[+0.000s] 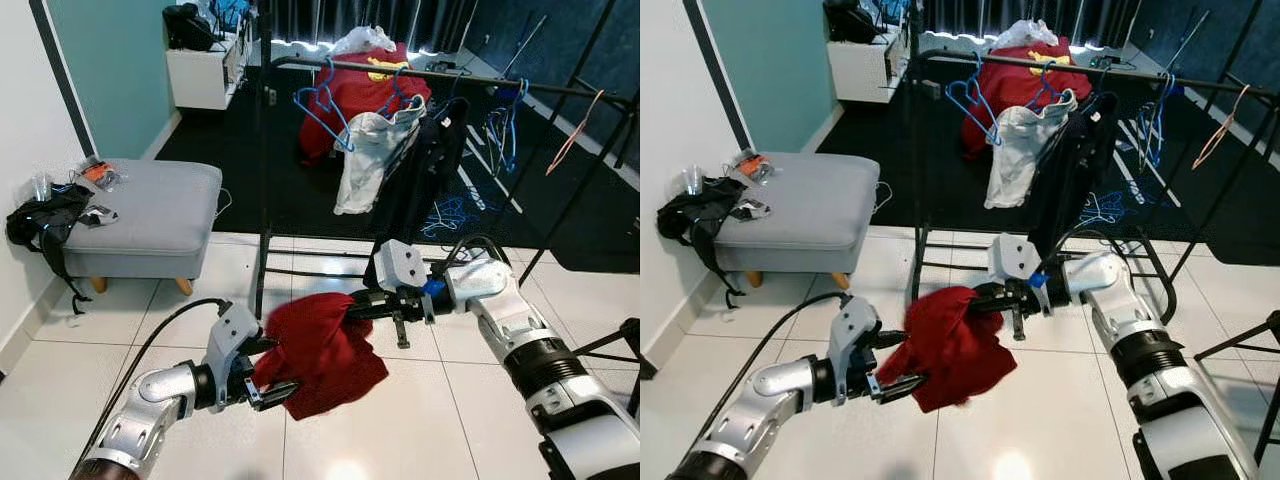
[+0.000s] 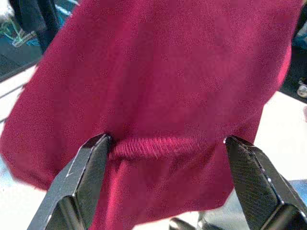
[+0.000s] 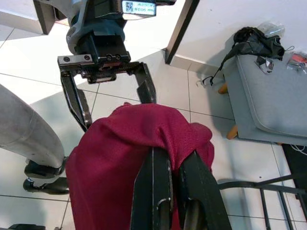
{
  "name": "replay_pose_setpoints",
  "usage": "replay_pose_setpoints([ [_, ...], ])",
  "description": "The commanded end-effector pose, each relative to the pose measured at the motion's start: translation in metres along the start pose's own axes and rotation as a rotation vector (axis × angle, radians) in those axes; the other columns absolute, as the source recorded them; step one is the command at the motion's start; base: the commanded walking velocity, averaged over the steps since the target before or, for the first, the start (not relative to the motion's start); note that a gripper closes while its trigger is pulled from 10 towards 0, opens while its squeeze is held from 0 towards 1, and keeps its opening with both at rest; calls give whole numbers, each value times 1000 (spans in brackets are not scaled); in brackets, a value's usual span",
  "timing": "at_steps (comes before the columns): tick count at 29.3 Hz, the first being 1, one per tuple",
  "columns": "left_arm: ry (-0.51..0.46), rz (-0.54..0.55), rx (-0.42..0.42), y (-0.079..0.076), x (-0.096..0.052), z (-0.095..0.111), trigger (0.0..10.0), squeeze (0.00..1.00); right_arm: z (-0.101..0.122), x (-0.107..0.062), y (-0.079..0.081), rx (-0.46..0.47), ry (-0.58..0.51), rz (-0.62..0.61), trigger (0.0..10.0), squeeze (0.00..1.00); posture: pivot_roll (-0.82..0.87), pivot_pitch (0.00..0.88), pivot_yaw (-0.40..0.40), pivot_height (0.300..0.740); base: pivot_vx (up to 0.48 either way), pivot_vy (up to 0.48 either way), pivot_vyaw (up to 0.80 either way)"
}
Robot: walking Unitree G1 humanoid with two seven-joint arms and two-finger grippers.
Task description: Hang hanger
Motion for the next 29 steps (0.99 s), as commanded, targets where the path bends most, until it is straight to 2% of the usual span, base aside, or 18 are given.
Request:
replay_pose_setpoints([
  [1,-25,8,54,-2,6,7,10000,0,6,-2,-7,-10,-32,-23,0,0,-96,70,-93,740,0,0,0],
  [9,-39,19,59,-2,11,9,10000,0,8,0,-7,-7,-41,-21,0,0,-98,69,-89,740,0,0,0],
  [11,-63,-5,29,-4,15,14,10000,0,9,2,-8,-3,-51,-21,0,0,-105,63,-89,740,0,0,0],
  [16,-69,-20,19,-5,16,15,10000,0,10,3,-8,0,-55,-22,0,0,-105,63,-89,740,0,0,0],
  [17,-73,-35,7,-7,17,16,2078,0,11,4,-8,0,-59,-21,0,0,-104,57,-92,740,0,0,0],
  [19,-73,-35,7,-7,17,16,2078,0,11,4,-8,0,-59,-21,0,0,-104,57,-92,740,0,0,0],
  [20,-75,-46,-2,-8,16,16,0,0,12,5,-8,1,-62,-21,0,0,-102,55,-93,740,0,0,0],
  [27,-78,-59,-18,-8,13,15,0,0,12,6,-8,2,-62,-19,0,0,-100,52,-94,740,0,0,0],
  [29,-83,-55,-35,-3,10,17,0,0,11,6,-8,8,-61,-26,0,0,-104,56,-91,740,0,0,0],
])
Point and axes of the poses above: a point about 5 cm out from each wrist's last joint towards the gripper, its own x axis pointing out of the wrist towards the gripper, its own z axis along the axis of the wrist's last joint, y = z × x, the point moved 1 cm from there along x, pointing out of the wrist towards the gripper, and after that the axes turned 13 degrees about -x, right-handed, at the moved point
